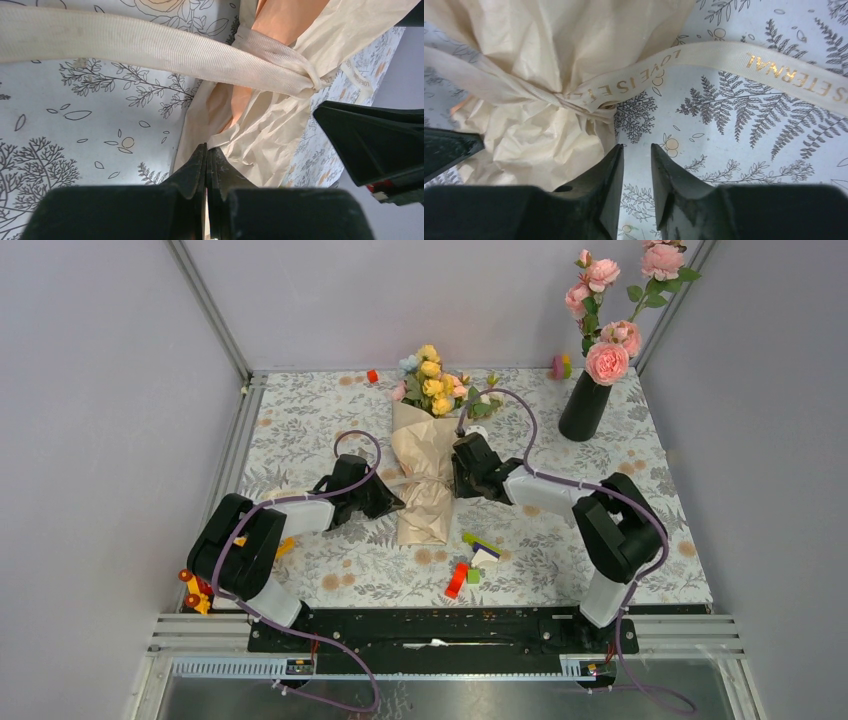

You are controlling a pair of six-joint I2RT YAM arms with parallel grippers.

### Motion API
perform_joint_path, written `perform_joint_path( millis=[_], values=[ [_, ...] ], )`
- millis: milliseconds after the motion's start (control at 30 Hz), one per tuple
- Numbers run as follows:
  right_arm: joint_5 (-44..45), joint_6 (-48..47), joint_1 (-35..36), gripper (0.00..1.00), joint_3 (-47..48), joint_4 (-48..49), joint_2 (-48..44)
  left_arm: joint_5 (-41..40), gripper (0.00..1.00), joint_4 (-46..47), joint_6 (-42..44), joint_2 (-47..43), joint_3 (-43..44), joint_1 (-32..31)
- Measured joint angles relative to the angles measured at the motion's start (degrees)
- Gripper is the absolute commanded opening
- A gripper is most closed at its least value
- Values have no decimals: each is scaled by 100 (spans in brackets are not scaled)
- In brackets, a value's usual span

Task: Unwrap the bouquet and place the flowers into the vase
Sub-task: Untie the ribbon from the wrapping paper.

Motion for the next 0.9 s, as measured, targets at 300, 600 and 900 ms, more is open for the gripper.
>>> perform_joint_path(
  millis=[300,600,900],
  values=[
    [-809,-293,-195,40,-125,319,-330,-236,49,-525,409,-354,35,0],
    [-1606,-553,-479,39,109,533,-24,-981,74,-1537,1008,-1104,522,0],
    [-1858,-675,-525,40,168,616,297,-1073,75,-1836,1167,-1078,1333,0]
  ],
)
